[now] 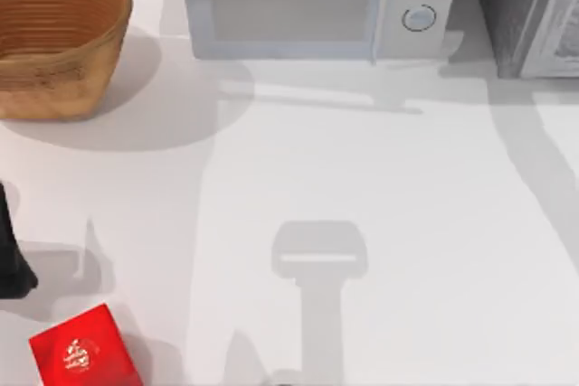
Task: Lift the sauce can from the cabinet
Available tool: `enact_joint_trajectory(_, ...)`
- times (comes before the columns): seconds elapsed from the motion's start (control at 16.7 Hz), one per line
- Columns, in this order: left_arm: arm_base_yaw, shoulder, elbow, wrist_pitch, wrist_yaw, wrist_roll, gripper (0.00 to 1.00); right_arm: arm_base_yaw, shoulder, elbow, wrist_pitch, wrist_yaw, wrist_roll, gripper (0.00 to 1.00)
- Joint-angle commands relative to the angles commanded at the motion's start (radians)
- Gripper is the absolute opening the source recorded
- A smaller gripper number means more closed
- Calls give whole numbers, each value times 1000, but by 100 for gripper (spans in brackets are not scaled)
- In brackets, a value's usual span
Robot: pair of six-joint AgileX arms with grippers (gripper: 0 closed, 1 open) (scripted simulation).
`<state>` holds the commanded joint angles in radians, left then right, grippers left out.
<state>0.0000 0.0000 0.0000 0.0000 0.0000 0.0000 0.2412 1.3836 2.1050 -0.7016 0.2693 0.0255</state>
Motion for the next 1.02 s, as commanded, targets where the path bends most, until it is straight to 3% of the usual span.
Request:
enact_joint_trajectory(0.36,0,0,0,0,0,0,100,-48,-280,-410,146,-52,-4,0)
enact_joint_trajectory(1.02,0,0,0,0,0,0,100,-182,-1041,-1697,523,-204,-20,0)
